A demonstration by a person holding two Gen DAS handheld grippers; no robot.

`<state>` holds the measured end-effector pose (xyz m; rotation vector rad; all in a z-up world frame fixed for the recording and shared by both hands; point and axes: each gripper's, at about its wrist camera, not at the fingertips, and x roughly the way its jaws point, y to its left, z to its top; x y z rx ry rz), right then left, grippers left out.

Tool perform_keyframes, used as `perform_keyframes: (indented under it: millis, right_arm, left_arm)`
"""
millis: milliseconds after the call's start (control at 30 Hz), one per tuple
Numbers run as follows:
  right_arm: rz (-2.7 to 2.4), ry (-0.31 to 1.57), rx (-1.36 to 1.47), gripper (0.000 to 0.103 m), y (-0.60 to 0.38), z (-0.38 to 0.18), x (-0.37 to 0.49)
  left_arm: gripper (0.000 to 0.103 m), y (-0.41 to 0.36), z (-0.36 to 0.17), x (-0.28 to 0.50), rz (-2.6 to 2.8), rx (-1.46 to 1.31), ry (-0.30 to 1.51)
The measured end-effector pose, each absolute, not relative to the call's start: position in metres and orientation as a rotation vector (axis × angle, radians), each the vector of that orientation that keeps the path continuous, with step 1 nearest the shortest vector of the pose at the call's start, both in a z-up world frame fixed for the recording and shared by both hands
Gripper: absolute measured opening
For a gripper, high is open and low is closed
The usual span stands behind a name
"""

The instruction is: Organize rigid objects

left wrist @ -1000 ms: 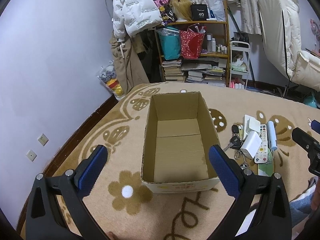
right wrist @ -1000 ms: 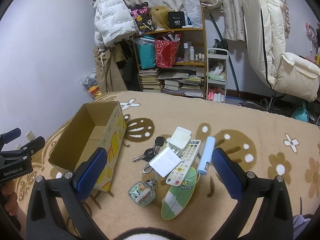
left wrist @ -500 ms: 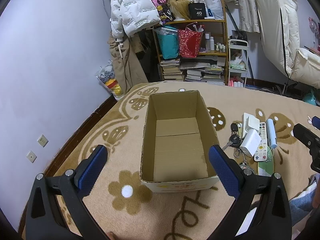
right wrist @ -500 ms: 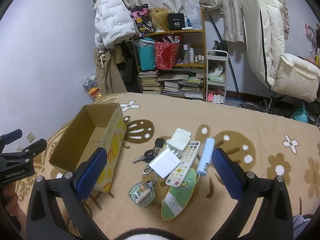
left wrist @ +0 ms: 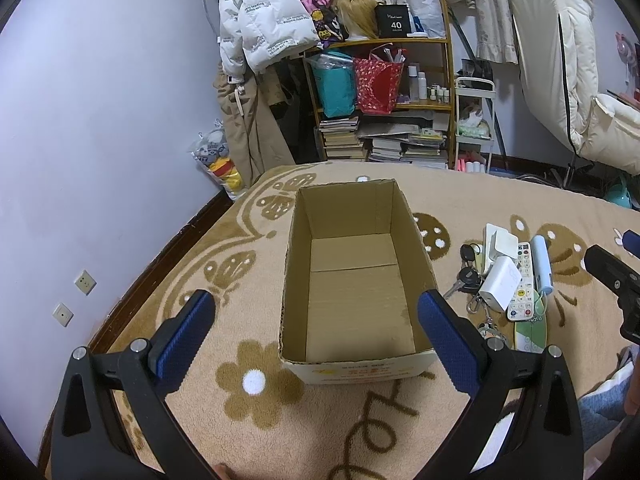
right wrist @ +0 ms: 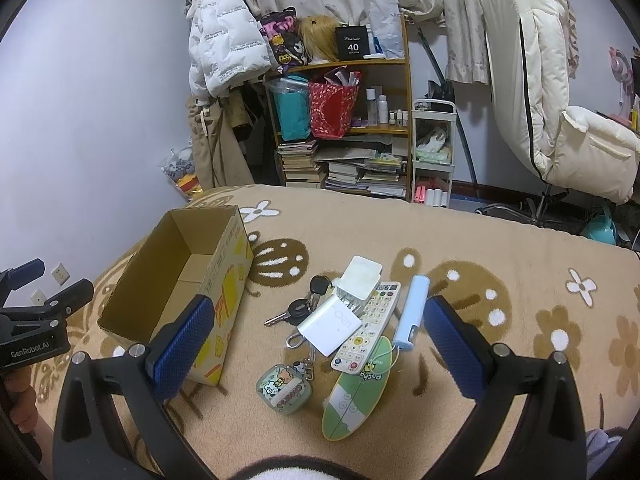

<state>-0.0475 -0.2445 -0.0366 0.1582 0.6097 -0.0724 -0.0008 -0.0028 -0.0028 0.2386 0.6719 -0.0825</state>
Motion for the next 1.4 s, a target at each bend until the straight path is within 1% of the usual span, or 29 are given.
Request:
perform_keyframes:
  millis: [1067,1400]
  right_arm:
    - [-0.072,0.614,0.160,0.103,-0.245,-0.036,-0.045]
    - [-0.045,0.641,0.146,0.103,-0.238,-0.045,-0.033]
  left_arm:
    - [0.100,-0.004,-0.003,-0.001,-0.083,0.240,0.682]
    - [0.100,-0.002,-0.002,0.022,-0.103,0.243,0.727]
